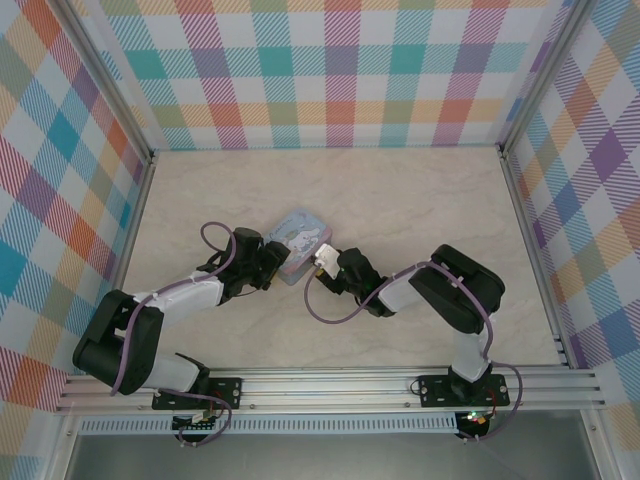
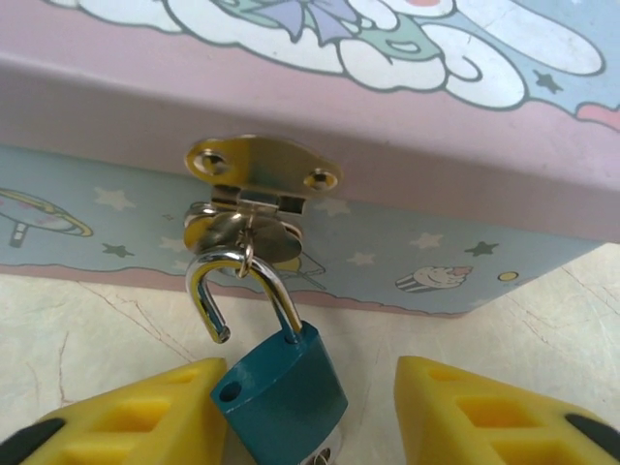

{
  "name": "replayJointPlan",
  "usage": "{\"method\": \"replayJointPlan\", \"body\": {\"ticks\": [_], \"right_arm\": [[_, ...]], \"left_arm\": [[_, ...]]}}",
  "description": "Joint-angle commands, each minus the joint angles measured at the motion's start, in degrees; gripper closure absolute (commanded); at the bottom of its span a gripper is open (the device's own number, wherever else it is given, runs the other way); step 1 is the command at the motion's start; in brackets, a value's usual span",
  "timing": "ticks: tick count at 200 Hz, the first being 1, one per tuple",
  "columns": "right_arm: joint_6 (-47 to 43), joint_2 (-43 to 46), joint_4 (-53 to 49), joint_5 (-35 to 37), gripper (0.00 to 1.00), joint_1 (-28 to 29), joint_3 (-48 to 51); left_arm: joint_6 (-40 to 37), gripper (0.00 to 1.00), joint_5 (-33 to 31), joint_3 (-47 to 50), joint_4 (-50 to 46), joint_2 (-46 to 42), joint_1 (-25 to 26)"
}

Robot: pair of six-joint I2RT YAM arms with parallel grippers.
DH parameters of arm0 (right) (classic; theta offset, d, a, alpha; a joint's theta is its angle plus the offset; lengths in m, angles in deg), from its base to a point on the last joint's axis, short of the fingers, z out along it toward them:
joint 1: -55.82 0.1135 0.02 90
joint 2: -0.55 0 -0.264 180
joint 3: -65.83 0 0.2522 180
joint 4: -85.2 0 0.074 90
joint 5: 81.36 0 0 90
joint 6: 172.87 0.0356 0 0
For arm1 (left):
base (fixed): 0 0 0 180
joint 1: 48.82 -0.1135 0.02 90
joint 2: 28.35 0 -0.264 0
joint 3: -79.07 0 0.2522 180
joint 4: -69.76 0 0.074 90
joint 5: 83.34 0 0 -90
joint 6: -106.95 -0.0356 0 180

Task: Unlock the padlock with the key

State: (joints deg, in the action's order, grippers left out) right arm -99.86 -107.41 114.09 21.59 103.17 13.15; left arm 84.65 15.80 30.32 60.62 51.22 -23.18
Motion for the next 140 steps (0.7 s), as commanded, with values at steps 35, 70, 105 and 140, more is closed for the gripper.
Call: {"method": "replayJointPlan", "body": {"ticks": [35, 70, 105, 140], "right_arm": [[0.2, 0.0, 2.7, 0.4, 0.70, 0.3, -0.2], [-0.2, 0.7, 2.3, -0.1, 0.80, 0.3, 0.5], [-1.0, 1.6, 2.3, -0.1, 0.88, 0.2, 1.6], [-0.2, 3.2, 1.0, -2.6, 0.94, -0.1, 2.2]], "left_arm": [[-1.1, 0.35, 0.9, -1.5, -0.9, 1.1, 0.7], [-1.2, 0.35, 0.9, -1.4, -0.9, 1.1, 0.7], [-1.3, 0.34, 0.7, -1.4, -1.1, 1.1, 0.7], [-1.6, 0.34, 0.8, -1.4, -1.3, 1.1, 0.7]]}}
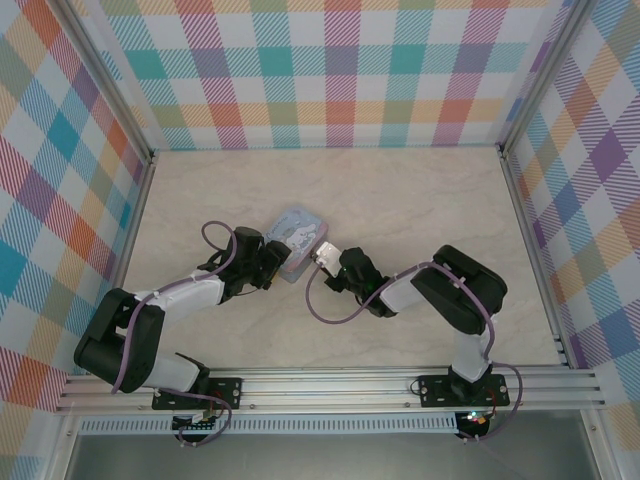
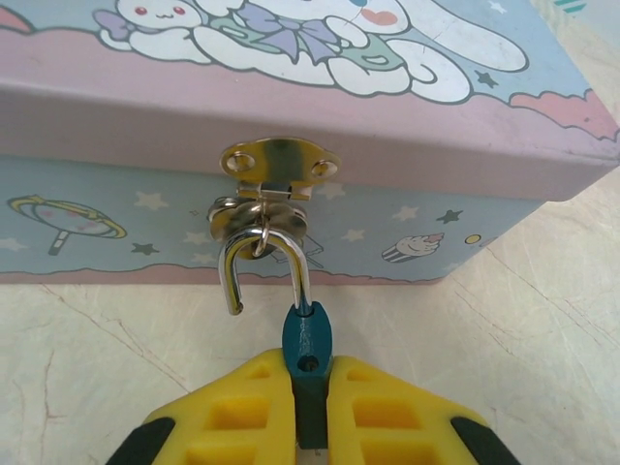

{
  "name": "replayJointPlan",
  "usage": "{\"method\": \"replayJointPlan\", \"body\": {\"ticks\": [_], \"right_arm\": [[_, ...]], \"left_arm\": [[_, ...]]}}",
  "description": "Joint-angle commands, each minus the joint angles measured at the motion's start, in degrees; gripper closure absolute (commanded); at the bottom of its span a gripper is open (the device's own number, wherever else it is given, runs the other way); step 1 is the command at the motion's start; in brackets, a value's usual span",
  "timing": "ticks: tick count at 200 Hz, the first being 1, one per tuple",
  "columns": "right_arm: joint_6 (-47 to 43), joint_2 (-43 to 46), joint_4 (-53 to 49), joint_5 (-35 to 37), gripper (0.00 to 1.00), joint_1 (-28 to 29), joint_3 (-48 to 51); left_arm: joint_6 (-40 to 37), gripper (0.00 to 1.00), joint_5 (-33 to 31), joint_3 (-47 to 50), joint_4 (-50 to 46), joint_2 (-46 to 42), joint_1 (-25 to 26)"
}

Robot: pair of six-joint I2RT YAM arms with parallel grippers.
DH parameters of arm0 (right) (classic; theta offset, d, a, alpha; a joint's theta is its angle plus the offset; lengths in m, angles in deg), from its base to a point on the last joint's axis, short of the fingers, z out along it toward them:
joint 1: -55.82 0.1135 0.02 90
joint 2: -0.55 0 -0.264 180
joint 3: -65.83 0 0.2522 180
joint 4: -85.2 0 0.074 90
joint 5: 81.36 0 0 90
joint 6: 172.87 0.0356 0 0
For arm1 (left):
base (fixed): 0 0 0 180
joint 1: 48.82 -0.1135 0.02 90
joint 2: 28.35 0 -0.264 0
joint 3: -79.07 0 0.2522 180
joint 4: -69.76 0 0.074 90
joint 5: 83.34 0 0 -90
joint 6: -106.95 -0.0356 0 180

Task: Unlock the padlock with the key

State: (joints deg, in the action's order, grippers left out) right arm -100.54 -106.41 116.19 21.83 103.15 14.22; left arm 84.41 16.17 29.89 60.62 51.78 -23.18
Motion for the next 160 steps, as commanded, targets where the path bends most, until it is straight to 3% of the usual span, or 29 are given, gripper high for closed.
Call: {"method": "replayJointPlan", "body": {"ticks": [1, 68, 112, 160], "right_arm": [[0.6, 2.3, -1.2, -3.0, 0.94, -0.1, 1.1], [14.6, 5.8, -12.4, -12.5, 1.00, -1.1, -2.1], [24.9, 5.3, -9.1, -13.8, 1.00, -1.3, -1.3], [35.2, 3.0, 1.0, -15.1, 1.00, -2.1, 0.0]], "left_arm": [[-1.4, 0.34, 0.4, -0.9, -1.3, 0.5, 0.7], [-1.3, 0.34, 0.6, -0.8, -1.0, 0.6, 0.7], [-0.9, 0.33, 1.0, -0.7, -0.5, 0.7, 0.7], [0.2, 0.33, 1.5, -0.4, 0.5, 0.8, 0.9]]}}
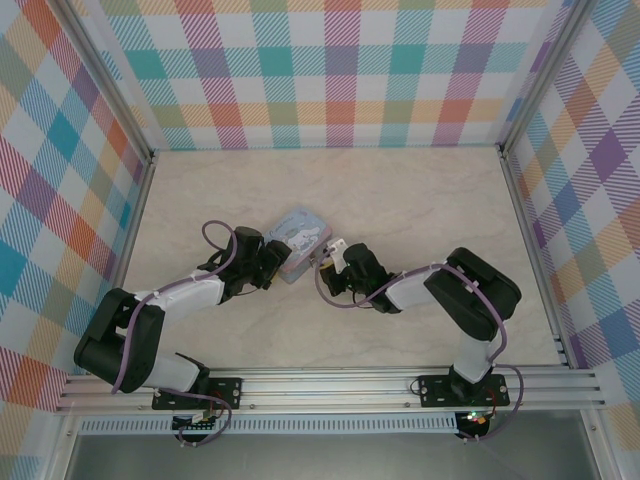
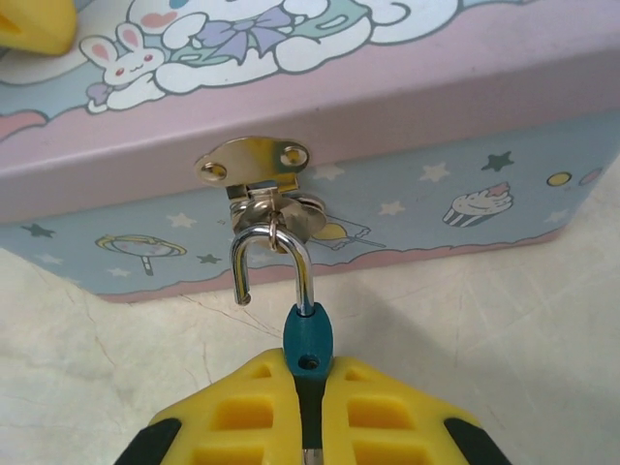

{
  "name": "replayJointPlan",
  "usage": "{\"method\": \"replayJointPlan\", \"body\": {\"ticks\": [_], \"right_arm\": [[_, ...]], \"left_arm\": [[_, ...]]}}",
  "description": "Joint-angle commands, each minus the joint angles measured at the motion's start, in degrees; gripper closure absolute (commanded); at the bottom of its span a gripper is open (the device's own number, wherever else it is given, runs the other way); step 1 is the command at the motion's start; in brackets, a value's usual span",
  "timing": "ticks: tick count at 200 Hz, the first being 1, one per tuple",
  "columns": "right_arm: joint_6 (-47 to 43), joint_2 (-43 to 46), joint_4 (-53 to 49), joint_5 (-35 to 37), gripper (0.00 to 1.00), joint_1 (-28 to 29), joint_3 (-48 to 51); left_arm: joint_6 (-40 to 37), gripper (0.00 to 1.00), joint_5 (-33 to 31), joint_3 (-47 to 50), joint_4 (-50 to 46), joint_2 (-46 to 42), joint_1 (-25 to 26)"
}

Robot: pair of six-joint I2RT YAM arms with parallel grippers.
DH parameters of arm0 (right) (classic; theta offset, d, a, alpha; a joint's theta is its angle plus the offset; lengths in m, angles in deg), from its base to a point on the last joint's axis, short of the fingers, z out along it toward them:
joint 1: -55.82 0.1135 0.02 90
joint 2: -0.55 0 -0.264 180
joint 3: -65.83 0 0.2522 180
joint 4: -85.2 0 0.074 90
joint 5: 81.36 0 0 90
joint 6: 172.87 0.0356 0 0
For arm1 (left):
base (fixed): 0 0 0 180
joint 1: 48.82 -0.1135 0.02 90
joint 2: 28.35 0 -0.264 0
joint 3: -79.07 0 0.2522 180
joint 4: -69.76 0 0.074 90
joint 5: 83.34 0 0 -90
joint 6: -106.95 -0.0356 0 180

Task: Unlock the padlock with the key

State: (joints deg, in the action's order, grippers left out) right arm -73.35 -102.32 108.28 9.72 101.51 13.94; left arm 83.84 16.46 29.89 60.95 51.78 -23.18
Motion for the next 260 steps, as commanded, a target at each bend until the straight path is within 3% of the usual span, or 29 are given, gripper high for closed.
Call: {"method": "replayJointPlan", "body": {"ticks": [1, 72, 260], "right_arm": [[8.2, -1.2, 9.1, -3.0, 1.00, -0.5, 0.3], [24.4, -5.0, 15.1, -1.1, 1.00, -0.8, 1.0], [36.1, -4.4, 15.5, -1.4, 1.00, -3.9, 1.3]], "left_arm": [[0.8, 0.33, 1.2, -0.4, 0.2, 0.7, 0.9], [0.9, 0.32, 0.9, -0.5, 0.3, 1.6, 1.2], [-0.4, 0.31, 1.3, -1.0, 0.4, 5.4, 1.5]]}}
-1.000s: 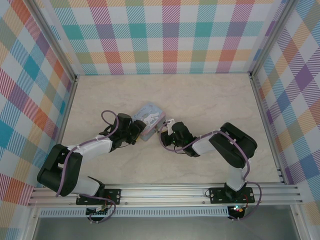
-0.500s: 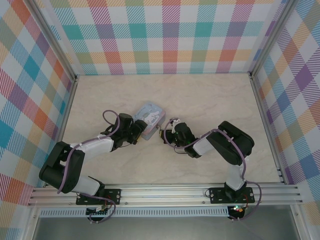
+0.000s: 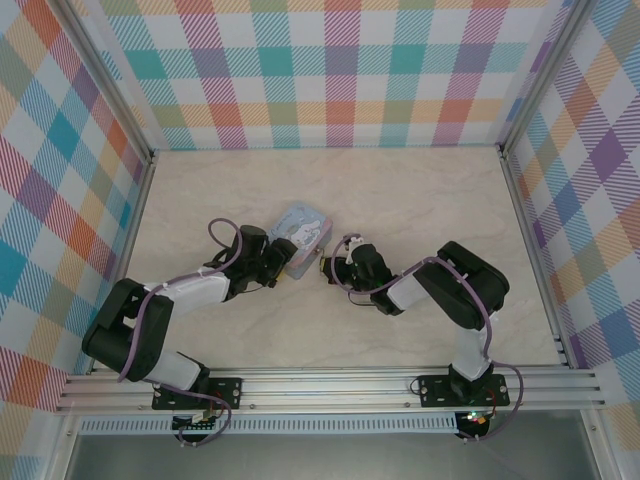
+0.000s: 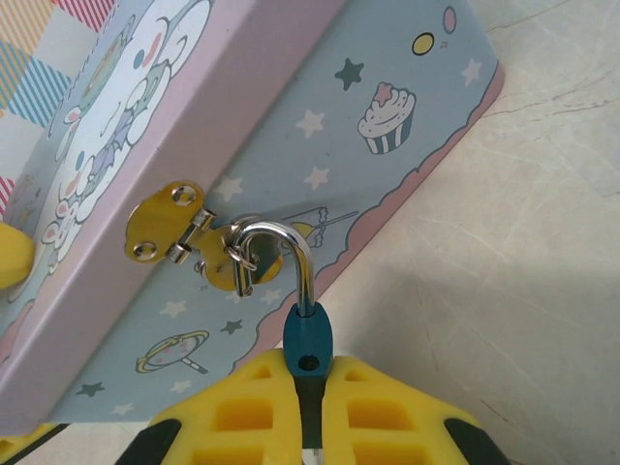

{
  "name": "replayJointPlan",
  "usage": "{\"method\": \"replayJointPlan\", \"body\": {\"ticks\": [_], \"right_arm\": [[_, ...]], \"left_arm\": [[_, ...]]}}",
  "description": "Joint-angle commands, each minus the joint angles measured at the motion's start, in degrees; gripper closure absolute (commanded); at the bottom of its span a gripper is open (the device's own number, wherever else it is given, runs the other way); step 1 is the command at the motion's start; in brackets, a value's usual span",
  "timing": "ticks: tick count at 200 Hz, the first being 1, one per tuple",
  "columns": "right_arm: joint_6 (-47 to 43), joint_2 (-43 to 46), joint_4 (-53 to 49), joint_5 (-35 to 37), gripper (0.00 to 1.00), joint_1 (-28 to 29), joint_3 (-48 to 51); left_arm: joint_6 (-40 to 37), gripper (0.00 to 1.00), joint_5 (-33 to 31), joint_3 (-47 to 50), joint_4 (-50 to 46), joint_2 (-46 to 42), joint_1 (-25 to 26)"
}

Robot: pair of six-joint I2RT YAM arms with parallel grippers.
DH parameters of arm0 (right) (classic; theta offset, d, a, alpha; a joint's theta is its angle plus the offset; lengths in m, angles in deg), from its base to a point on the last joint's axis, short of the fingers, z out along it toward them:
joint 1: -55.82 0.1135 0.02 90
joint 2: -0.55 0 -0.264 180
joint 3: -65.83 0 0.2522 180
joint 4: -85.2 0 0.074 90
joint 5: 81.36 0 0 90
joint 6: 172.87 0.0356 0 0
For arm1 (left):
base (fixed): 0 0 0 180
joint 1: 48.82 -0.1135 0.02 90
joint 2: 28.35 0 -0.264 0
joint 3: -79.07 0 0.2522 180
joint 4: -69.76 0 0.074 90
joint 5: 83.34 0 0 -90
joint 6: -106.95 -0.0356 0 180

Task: Unlock the padlock with the key

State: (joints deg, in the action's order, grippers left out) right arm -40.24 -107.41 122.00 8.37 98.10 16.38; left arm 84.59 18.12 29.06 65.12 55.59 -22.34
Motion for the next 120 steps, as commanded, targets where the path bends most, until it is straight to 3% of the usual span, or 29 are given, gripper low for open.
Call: {"method": "replayJointPlan", "body": {"ticks": [1, 120], "right_arm": [[3.1, 0.7, 1.7, 0.1, 1.00, -0.5, -1.2], [5.6, 2.3, -0.9, 0.0, 1.00, -3.6, -4.2]], "left_arm": [[-1.2, 0.31, -0.4, -0.2, -3.8, 1.6, 0.7], [-1.5, 0.30, 0.5, -0.3, -2.7, 2.3, 0.8]]}}
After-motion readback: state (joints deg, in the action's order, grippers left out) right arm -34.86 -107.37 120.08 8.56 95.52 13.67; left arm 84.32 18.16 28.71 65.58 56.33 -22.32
